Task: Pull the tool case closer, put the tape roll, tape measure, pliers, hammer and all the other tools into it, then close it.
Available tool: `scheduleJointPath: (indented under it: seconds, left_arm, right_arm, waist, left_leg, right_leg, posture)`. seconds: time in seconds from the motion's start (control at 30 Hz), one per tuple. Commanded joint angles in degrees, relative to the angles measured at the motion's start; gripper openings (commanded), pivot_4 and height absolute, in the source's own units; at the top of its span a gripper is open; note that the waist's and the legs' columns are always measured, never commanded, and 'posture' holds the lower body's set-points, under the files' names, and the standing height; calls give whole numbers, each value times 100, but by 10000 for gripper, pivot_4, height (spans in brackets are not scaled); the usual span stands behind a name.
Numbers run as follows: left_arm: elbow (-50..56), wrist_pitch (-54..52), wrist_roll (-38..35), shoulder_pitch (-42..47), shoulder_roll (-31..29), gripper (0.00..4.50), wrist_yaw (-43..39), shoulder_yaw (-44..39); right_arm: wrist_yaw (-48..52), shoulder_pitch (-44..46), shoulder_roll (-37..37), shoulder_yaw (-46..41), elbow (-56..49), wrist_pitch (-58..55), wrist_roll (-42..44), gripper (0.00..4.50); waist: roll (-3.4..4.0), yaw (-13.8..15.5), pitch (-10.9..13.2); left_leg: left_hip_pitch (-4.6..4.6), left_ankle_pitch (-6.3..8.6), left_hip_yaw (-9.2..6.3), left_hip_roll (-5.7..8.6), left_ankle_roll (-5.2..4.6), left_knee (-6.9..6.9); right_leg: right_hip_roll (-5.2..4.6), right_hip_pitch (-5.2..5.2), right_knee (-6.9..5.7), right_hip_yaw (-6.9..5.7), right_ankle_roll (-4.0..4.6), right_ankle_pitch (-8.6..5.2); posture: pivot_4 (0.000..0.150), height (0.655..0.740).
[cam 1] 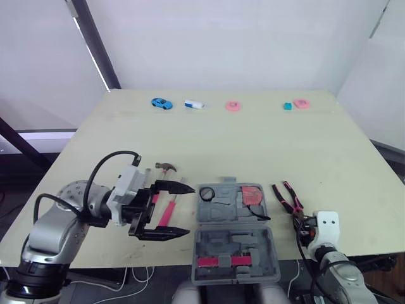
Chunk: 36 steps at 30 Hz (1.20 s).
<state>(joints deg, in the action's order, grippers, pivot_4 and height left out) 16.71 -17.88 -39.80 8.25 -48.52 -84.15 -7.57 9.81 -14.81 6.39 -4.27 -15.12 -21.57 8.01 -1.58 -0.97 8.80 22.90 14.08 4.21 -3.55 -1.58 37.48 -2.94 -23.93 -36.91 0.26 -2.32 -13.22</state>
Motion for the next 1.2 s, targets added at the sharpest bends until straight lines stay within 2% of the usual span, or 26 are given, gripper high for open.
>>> scheduleJointPath:
  seconds: [0.03,0.4,0.63,0.83,0.93,1.07,1.2]
  left_arm:
    - [30,113,6,14,6,45000,-42,-13]
    - [-28,197,32,-49,7,45000,1,-47]
    - [-128,314,62,-93,18,45000,47,-95]
    - [-261,412,102,-122,-12,45000,88,-179]
    - [-384,453,144,-157,-65,45000,56,-268]
    - [-526,505,213,-157,-134,45000,0,-349]
    - [-685,591,276,-182,-229,45000,-57,-434]
  right_arm:
    - [101,-41,47,106,120,60,-4,9663]
    - [353,15,443,135,360,427,-138,9664]
    - [839,-45,994,-22,196,823,-40,9663]
    - [2235,219,2391,-440,-255,823,469,9663]
    - [3054,530,3178,-502,-485,381,830,9663]
    - [3974,1047,4019,-221,-737,-81,1151,9663]
    - [4602,1887,4486,301,-767,-398,1179,9663]
  waist:
    - [0,1,0]
    - [0,-1,0]
    - [6,20,4]
    - [22,28,17]
    - [29,8,22]
    - [28,37,23]
    - [24,28,29]
  left_leg:
    - [0,0,0,0,0,0]
    - [-2,0,4,-3,0,0]
    - [-1,0,8,1,0,-3]
    - [0,0,10,29,-1,-4]
    - [-1,-1,13,27,-2,-4]
    - [-2,-1,4,23,-2,-5]
    - [2,-1,5,24,-1,-5]
  right_leg:
    - [0,0,0,0,0,0]
    - [4,0,2,4,0,0]
    - [3,-1,4,8,0,0]
    - [-2,0,4,17,-2,0]
    - [4,-2,4,21,-3,0]
    - [16,0,3,14,-2,-1]
    - [14,-2,4,15,1,0]
  posture:
    - [1500,7395]
    - [1500,7395]
    - [1500,7395]
    - [1500,7395]
    - [1500,7395]
    - [1500,7395]
    - [1500,7395]
